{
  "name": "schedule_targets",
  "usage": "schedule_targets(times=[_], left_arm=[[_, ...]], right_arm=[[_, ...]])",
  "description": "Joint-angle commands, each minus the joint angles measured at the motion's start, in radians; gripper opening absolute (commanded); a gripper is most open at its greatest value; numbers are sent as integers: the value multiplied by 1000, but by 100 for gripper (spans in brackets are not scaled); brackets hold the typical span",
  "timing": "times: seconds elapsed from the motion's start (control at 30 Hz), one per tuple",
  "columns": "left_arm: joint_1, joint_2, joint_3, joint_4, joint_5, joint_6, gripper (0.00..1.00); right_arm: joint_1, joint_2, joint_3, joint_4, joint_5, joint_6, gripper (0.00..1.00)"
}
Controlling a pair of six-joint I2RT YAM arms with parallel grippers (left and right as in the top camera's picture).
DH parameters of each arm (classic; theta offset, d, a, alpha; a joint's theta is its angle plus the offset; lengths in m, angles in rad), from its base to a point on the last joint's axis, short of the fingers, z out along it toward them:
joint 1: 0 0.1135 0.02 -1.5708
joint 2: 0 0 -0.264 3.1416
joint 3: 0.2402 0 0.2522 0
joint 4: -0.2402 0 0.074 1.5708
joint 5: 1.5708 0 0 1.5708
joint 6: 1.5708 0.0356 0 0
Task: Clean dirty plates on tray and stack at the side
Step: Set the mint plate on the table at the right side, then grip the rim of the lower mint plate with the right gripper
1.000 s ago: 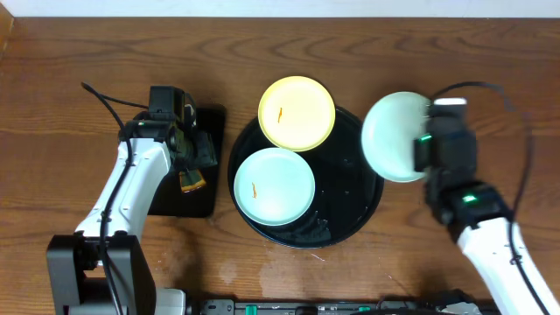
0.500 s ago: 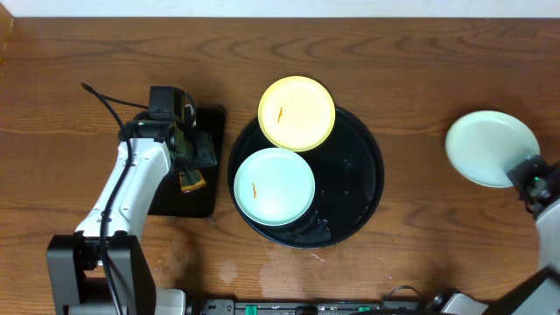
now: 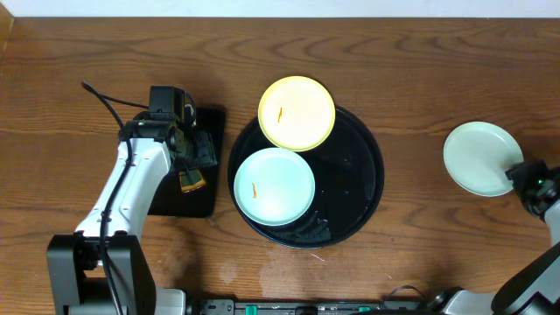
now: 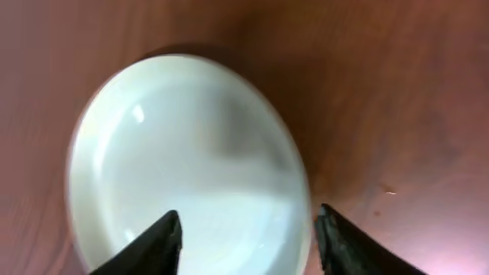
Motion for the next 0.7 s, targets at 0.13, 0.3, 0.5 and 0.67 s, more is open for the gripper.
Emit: schedule_targets(times=[0.13,0.3,0.5,0.67], left_arm=[[2,-9,18,-7,-1,6,64],[3,-16,19,-29,-1,7,64],[3,-72,48,-100,-1,7,64],[3,-179,50,-132,43,7,65]], right_arm=[[185,-176,15,-7,-274,-81,55],[507,-230,15,-71,-279,-240,52],[923,-160,15,-134,-121,-348,53],[1137,-48,15,-118,-35,-439,54]])
